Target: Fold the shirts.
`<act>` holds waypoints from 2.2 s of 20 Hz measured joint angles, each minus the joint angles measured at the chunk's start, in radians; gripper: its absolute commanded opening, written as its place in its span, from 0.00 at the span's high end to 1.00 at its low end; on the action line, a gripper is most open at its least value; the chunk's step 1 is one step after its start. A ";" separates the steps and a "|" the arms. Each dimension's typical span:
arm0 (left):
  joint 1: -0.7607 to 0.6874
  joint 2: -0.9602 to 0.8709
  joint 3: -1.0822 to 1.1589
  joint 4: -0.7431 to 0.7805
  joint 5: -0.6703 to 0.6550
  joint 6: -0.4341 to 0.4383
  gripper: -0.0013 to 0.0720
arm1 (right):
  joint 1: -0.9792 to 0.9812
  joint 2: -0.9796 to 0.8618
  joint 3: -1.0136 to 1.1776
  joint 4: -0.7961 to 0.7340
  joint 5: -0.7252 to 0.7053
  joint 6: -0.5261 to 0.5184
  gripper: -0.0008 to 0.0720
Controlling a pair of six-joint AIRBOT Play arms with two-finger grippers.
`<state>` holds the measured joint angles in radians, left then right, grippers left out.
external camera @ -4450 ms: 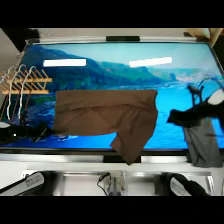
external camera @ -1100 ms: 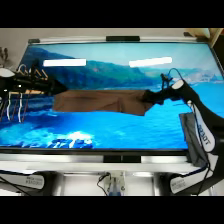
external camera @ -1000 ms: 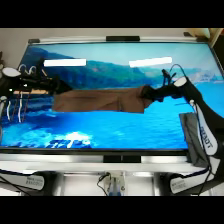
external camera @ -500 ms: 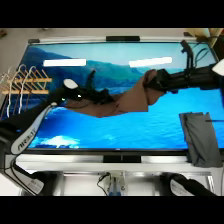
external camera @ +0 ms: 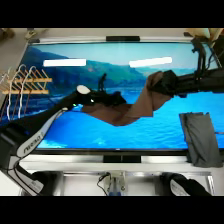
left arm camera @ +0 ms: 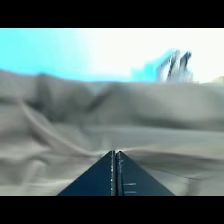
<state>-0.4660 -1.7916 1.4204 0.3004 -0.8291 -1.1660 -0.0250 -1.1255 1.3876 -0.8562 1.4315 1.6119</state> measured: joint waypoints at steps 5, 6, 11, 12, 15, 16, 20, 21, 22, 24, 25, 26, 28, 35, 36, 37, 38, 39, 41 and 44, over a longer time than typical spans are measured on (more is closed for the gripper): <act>0.281 0.185 0.000 0.143 -0.111 -0.001 0.94 | 0.118 -0.143 0.000 -0.024 -0.132 0.000 0.89; 0.338 0.227 0.000 0.155 -0.132 -0.001 0.94 | 0.163 -0.184 0.000 -0.024 -0.174 0.000 0.89; 0.558 0.430 0.000 0.192 -0.241 0.000 0.94 | 0.389 -0.423 0.000 0.051 -0.446 0.000 0.63; 0.576 0.459 0.000 0.194 -0.252 0.000 0.94 | 0.431 -0.477 0.000 0.089 -0.514 -0.002 0.21; 0.592 0.521 0.000 0.214 -0.295 0.003 0.94 | 0.513 -0.588 0.000 0.249 -0.674 -0.052 0.17; 0.589 0.531 0.000 0.229 -0.303 0.004 0.94 | 0.523 -0.607 0.000 0.299 -0.702 -0.084 0.17; 0.562 0.549 -0.002 0.309 -0.322 0.006 0.94 | 0.455 -0.584 0.000 0.315 -0.633 -0.151 0.17; 0.558 0.551 -0.004 0.322 -0.323 0.006 0.94 | 0.419 -0.558 0.001 0.261 -0.589 -0.148 0.17; 0.555 0.552 -0.006 0.333 -0.324 0.006 0.94 | 0.382 -0.531 0.001 0.189 -0.534 -0.124 0.17; 0.551 0.553 -0.013 0.348 -0.327 0.006 0.94 | 0.303 -0.472 -0.002 -0.024 -0.399 -0.056 0.17; 0.550 0.554 -0.016 0.351 -0.326 0.006 0.94 | 0.264 -0.445 -0.016 -0.147 -0.316 -0.017 0.17; 0.548 0.554 -0.018 0.356 -0.327 0.006 0.94 | 0.233 -0.424 -0.042 -0.231 -0.245 0.015 0.16; 0.547 0.555 -0.022 0.359 -0.326 0.005 0.94 | 0.193 -0.398 -0.135 -0.283 -0.190 0.047 0.08; 0.512 0.554 -0.041 0.365 -0.326 0.003 0.94 | 0.219 -0.418 -0.367 -0.069 -0.447 0.027 0.11; 0.509 0.553 -0.042 0.365 -0.325 0.003 0.94 | 0.238 -0.428 -0.375 -0.026 -0.481 0.019 0.39; 0.507 0.553 -0.043 0.365 -0.324 0.003 0.94 | 0.256 -0.441 -0.382 0.004 -0.513 0.014 0.85; 0.505 0.553 -0.043 0.366 -0.321 0.002 0.94 | 0.271 -0.451 -0.388 0.021 -0.544 0.009 0.88; 0.504 0.553 -0.044 0.366 -0.320 0.002 0.94 | 0.282 -0.454 -0.388 0.049 -0.571 0.005 0.89; 0.502 0.552 -0.044 0.366 -0.319 0.002 0.94 | 0.280 -0.453 -0.370 0.089 -0.600 -0.040 0.89; 0.502 0.552 -0.044 0.365 -0.317 0.002 0.94 | 0.219 -0.402 -0.280 0.145 -0.577 -0.140 0.89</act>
<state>0.0357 -1.2392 1.3762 0.6659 -1.1465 -1.1641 0.1936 -1.5272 1.1072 -0.7113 0.8547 1.4715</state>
